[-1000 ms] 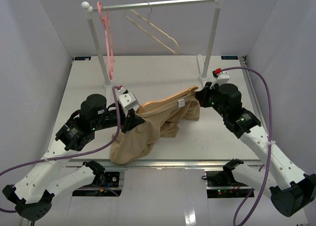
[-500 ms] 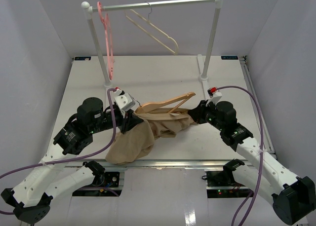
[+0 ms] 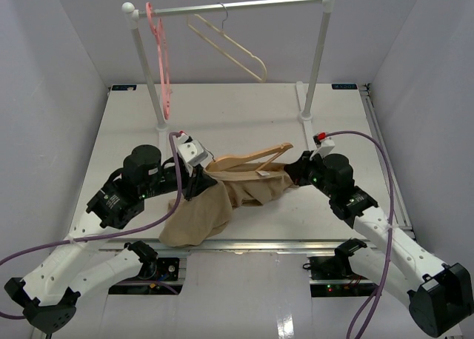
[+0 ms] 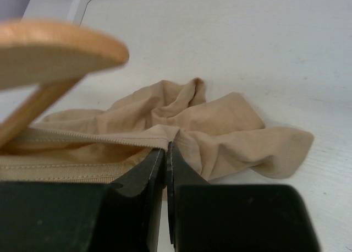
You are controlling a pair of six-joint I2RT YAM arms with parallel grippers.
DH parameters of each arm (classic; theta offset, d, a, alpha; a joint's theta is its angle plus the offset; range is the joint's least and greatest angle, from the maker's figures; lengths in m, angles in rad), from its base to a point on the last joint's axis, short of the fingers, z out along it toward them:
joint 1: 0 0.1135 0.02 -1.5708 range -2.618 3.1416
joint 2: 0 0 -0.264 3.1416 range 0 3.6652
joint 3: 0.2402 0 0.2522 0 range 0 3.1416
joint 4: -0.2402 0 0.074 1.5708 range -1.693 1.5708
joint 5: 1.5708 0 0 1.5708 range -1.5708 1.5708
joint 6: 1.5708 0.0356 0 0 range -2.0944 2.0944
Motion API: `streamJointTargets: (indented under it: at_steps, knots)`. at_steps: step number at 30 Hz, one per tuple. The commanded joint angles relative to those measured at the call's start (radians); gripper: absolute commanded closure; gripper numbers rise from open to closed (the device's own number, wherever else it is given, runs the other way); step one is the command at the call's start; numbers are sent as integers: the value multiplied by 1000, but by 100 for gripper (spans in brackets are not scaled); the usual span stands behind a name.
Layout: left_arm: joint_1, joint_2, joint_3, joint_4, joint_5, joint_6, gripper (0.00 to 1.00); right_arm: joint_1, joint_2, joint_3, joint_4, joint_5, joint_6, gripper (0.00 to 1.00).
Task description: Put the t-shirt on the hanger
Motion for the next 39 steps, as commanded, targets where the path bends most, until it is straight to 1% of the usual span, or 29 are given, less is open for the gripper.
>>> streamJointTargets:
  at_steps: [1,7,9,15,19,24,26,27,29,32,35,37,38,39]
  knots:
    - [-1,-38,6,33,58,22,100,-34,25,133,-101,236,-31,92]
    - [-1,-38,21,-10,139,57,100,-102,87,261,-182,233,-57,92]
    - [-1,-36,14,-14,125,65,100,-115,90,281,-197,222,-70,92]
    - [-2,3,18,-21,22,69,100,-125,51,318,-245,190,-92,92]
    - [-2,40,28,-24,30,79,100,-123,32,362,-293,173,-121,92]
    - [-4,126,51,-28,66,92,100,-123,70,471,-320,54,-186,92]
    - [-5,163,65,-29,87,94,100,-111,103,516,-335,-96,-208,92]
    - [-5,176,74,-28,98,94,100,-97,113,529,-342,-154,-212,92]
    - [-5,198,85,-22,136,94,100,-21,119,536,-335,-226,-226,92]
    - [-5,233,101,-11,188,89,100,186,133,560,-349,-202,-284,92]
    - [-5,263,96,7,300,81,100,326,208,626,-422,-235,-346,92]
    - [-4,270,83,12,379,73,100,373,237,661,-485,-245,-368,88]
    - [-4,266,79,18,410,70,100,394,241,657,-494,-237,-383,82]
    - [-5,261,66,25,422,61,100,401,225,650,-497,-214,-386,80]
